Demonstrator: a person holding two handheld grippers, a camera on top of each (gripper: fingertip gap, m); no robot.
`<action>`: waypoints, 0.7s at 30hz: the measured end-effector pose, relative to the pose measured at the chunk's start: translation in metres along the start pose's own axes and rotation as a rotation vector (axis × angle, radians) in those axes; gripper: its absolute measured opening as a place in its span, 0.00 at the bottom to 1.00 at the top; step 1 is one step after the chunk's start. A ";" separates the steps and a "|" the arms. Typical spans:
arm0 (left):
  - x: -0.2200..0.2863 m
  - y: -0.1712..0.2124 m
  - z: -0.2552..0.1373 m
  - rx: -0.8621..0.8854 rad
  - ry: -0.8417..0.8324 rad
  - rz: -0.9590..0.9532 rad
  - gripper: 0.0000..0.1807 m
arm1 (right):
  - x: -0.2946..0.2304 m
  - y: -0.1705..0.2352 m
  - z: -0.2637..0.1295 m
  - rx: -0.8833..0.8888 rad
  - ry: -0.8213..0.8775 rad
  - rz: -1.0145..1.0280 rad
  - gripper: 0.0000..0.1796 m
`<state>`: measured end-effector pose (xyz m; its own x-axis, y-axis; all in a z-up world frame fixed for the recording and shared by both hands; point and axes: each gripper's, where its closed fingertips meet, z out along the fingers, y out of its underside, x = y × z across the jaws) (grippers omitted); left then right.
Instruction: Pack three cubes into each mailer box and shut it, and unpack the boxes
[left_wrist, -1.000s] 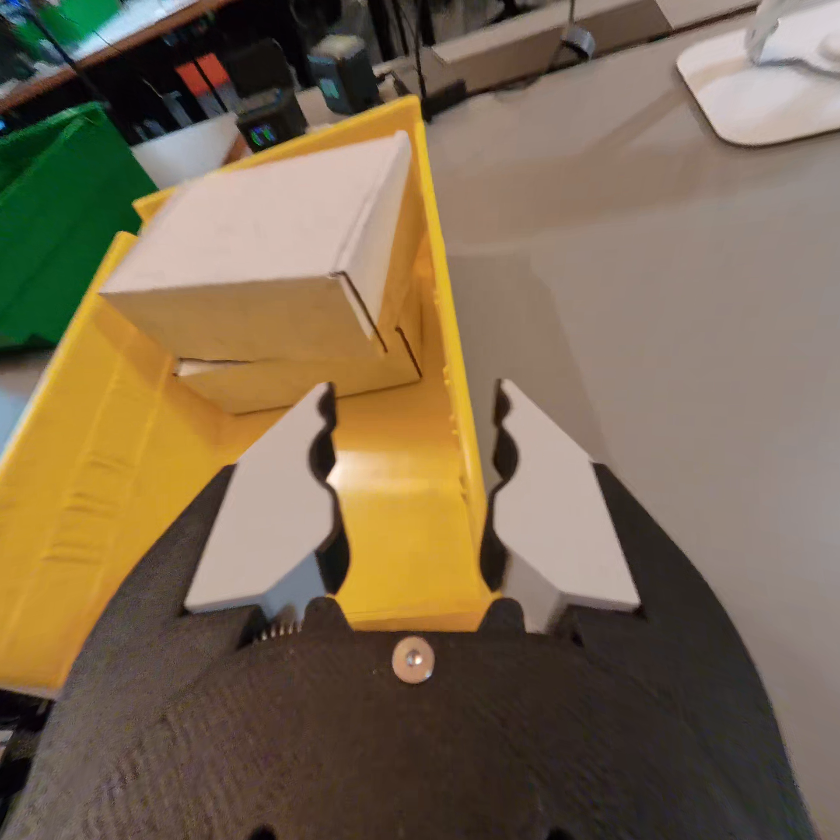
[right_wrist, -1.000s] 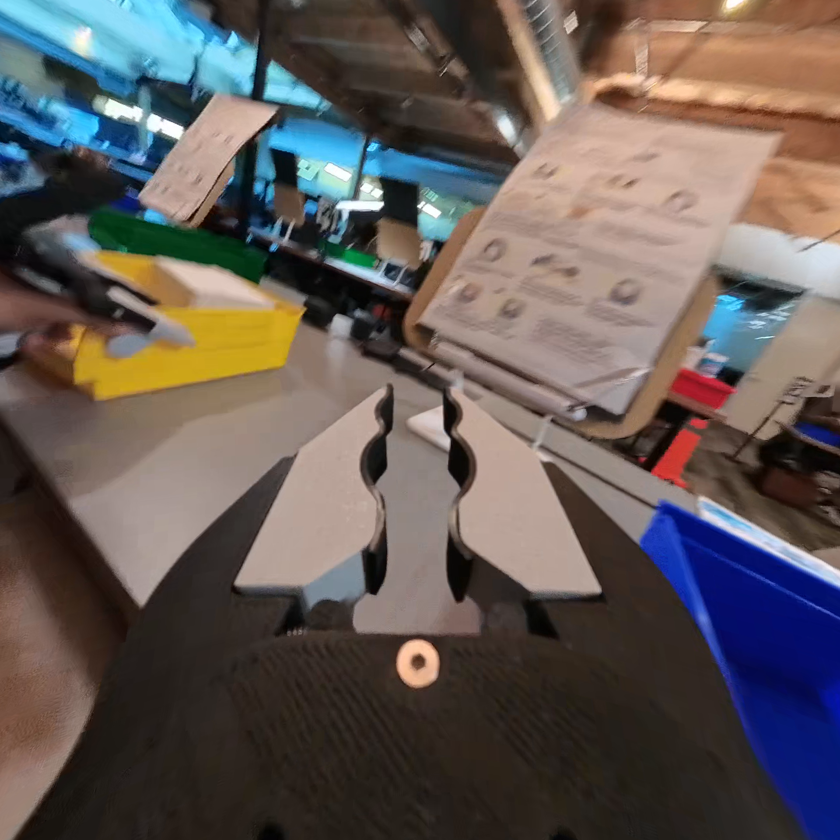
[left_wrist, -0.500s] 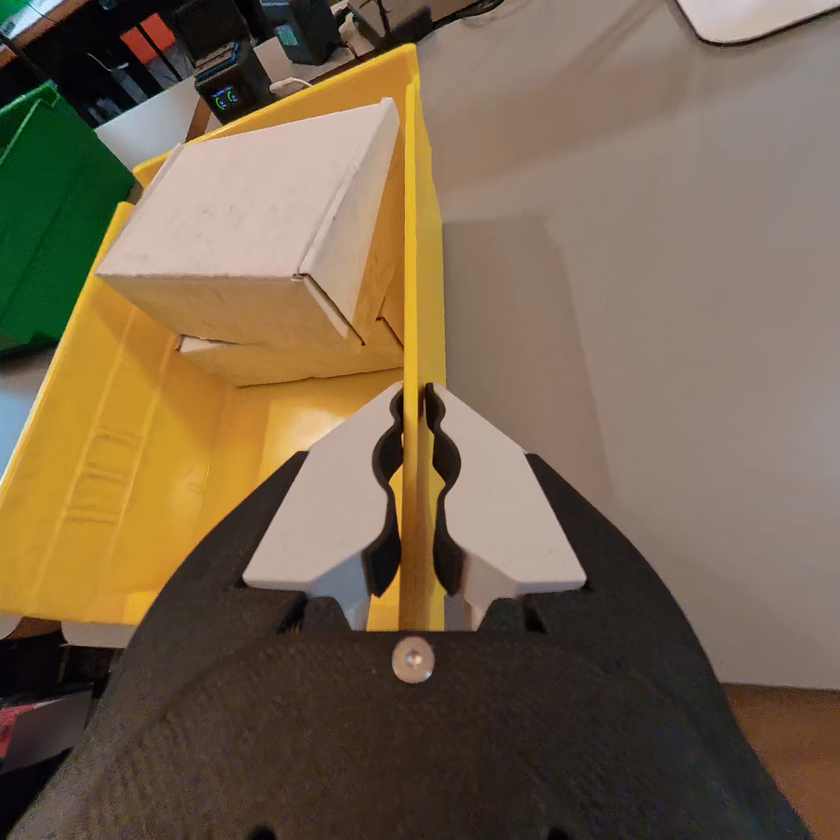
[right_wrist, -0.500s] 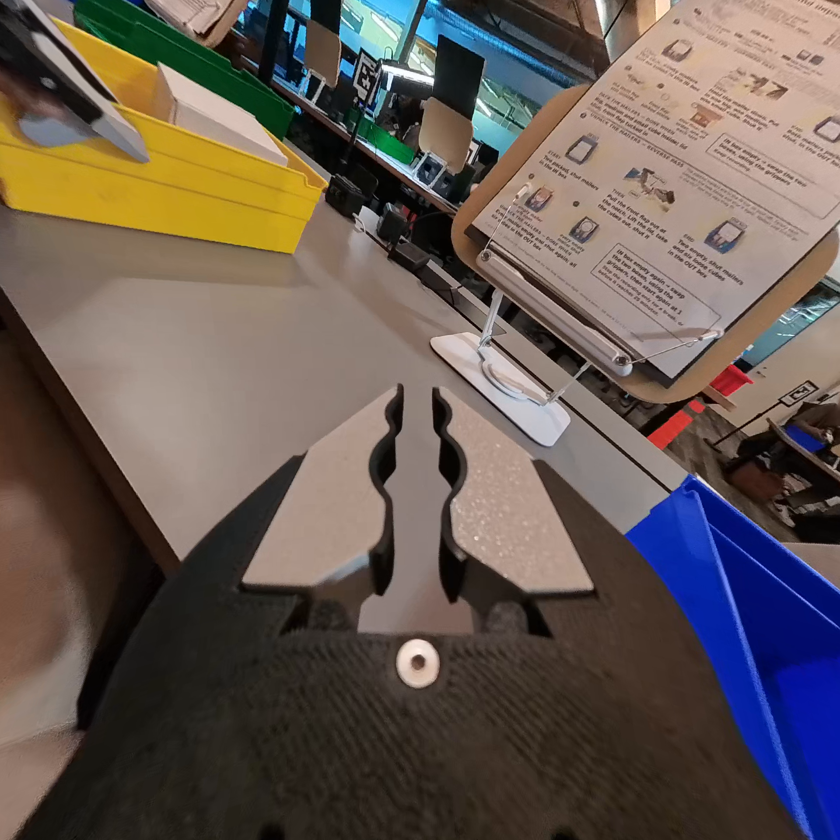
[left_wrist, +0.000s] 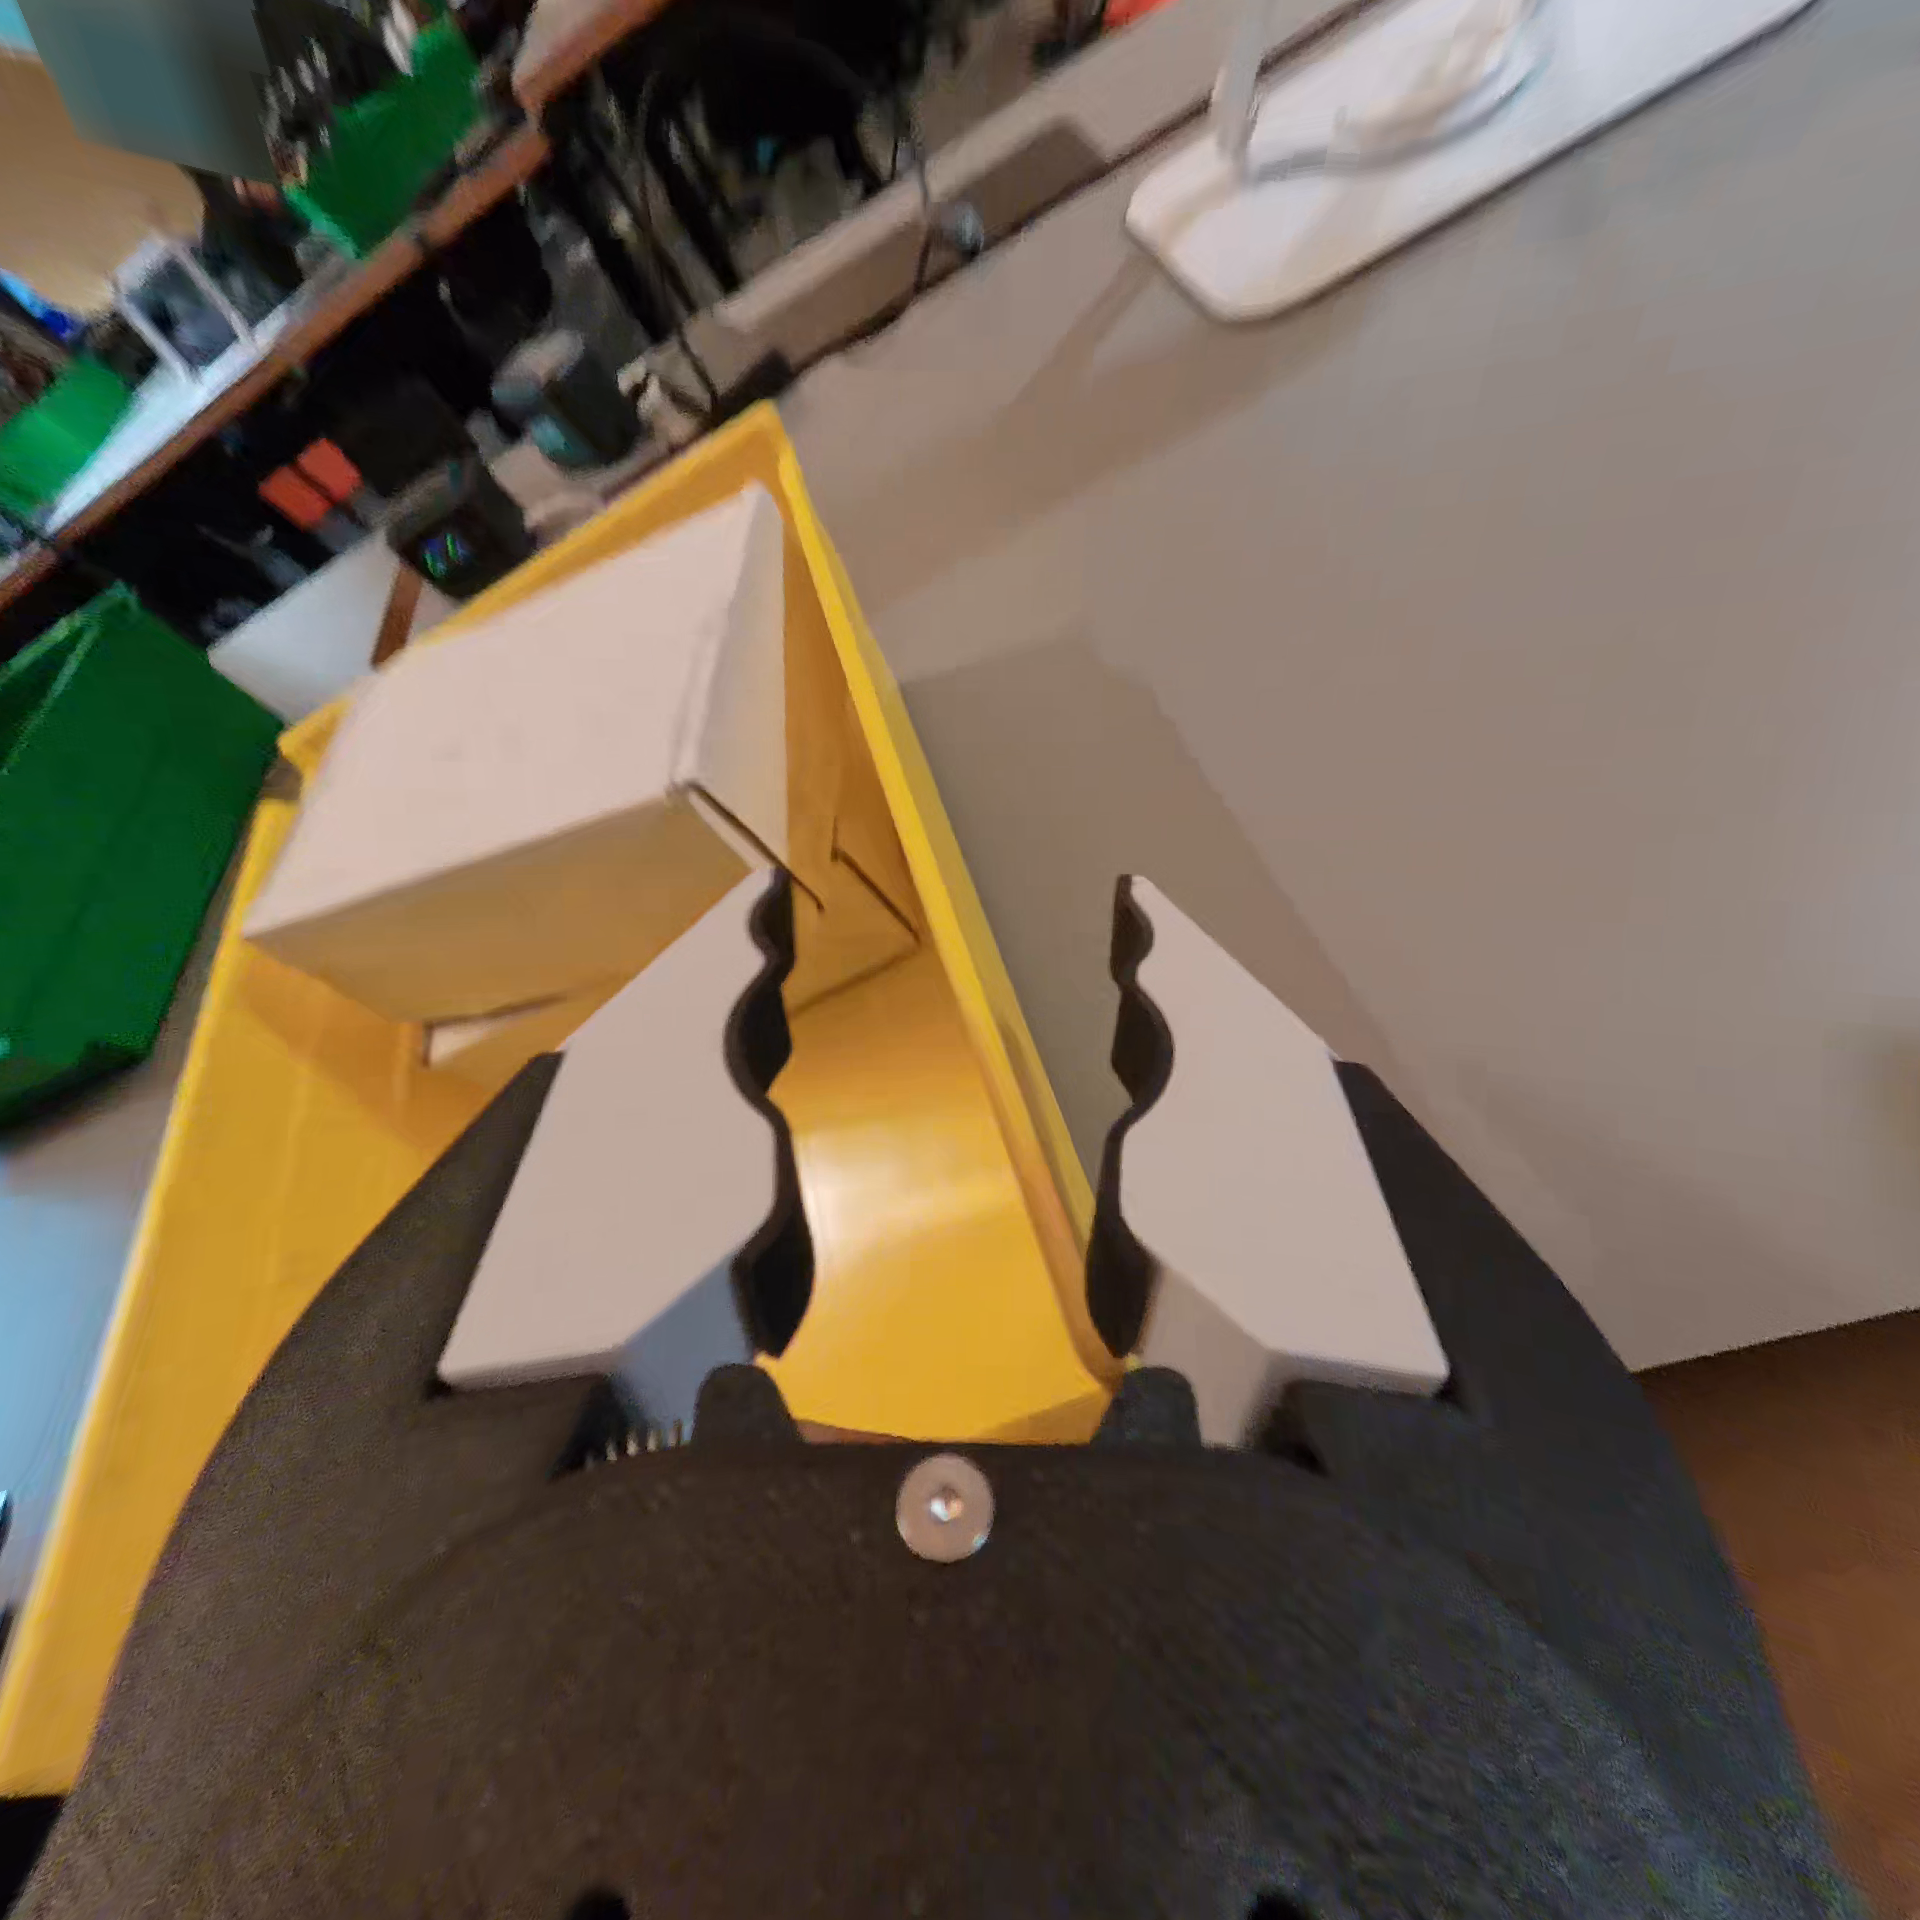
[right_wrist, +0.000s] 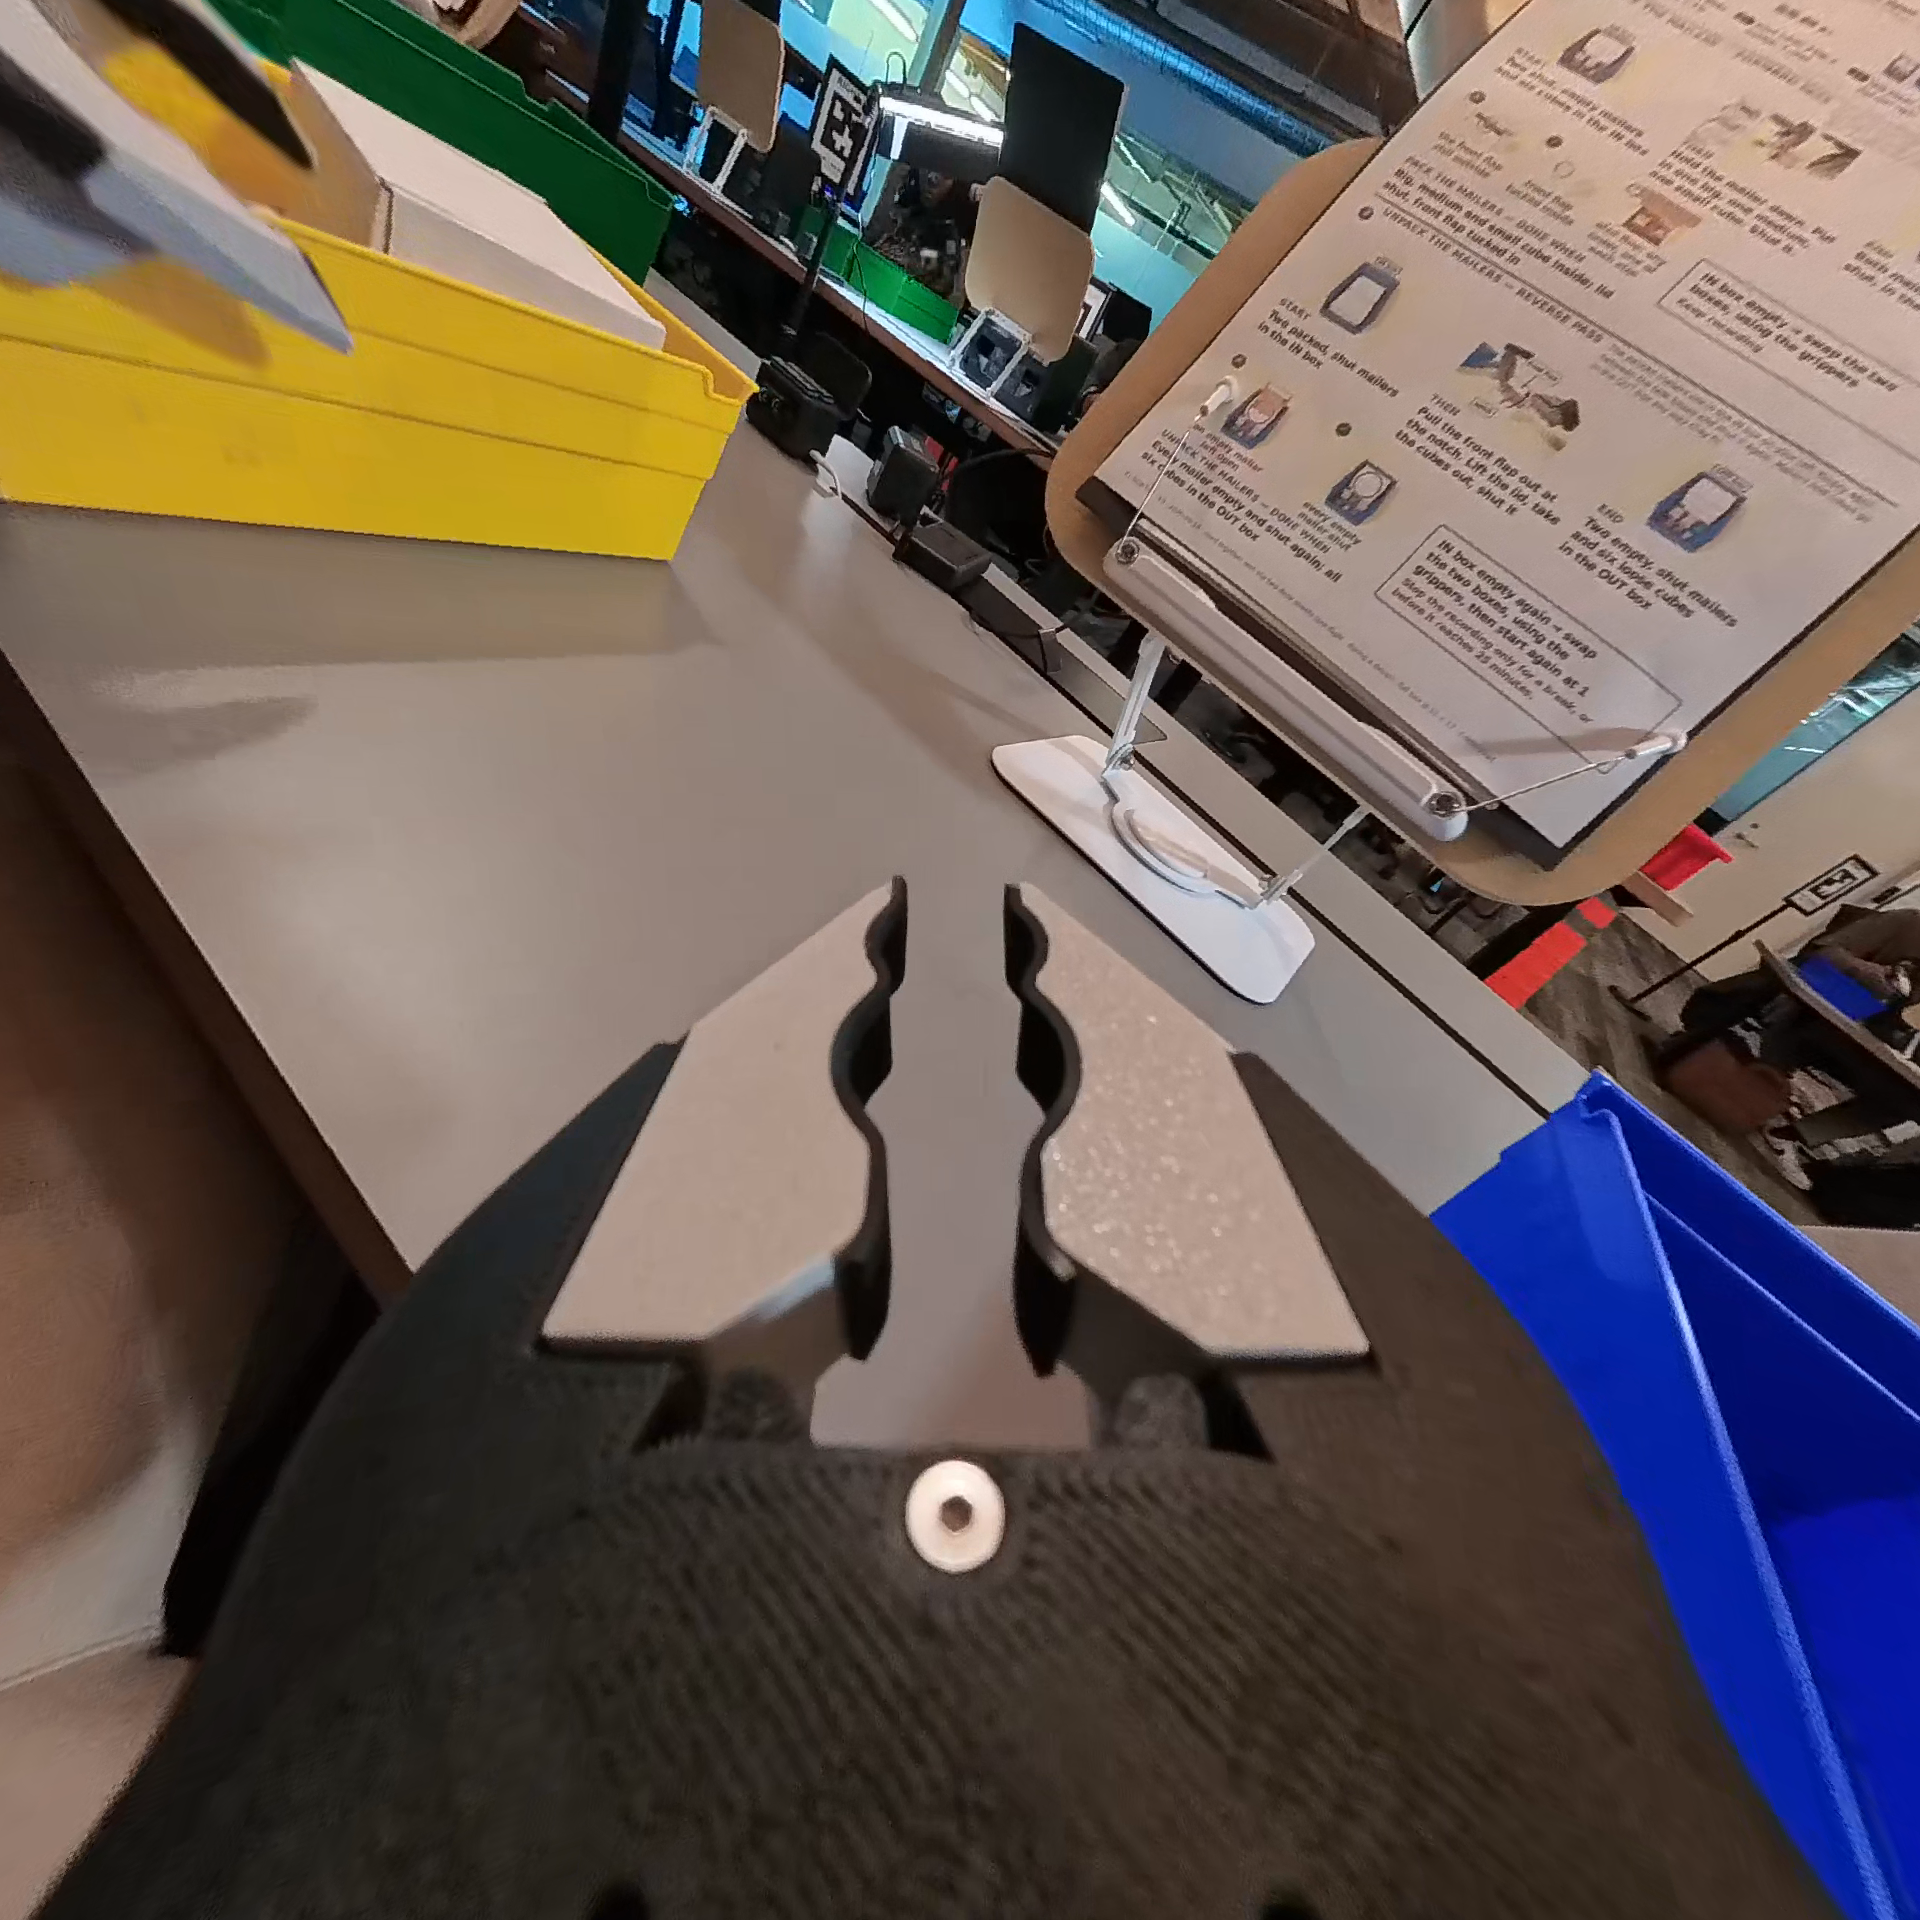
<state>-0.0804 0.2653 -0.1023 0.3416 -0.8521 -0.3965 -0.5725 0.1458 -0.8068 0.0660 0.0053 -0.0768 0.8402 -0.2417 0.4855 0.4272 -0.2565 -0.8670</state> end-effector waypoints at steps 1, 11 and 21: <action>-0.002 -0.012 -0.008 0.053 0.023 -0.007 0.36 | 0.000 0.001 0.000 -0.002 -0.002 0.002 0.10; -0.077 -0.040 0.000 0.046 0.338 0.330 0.66 | -0.018 0.024 0.012 -0.078 -0.051 0.016 0.10; -0.123 0.004 0.064 -0.594 0.549 0.849 0.71 | -0.036 0.027 0.018 -0.094 -0.104 -0.013 0.09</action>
<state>-0.0767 0.4033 -0.0847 -0.6022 -0.7176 -0.3499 -0.7694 0.6386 0.0146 0.0530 0.0236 -0.1200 0.8671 -0.1409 0.4778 0.4087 -0.3470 -0.8441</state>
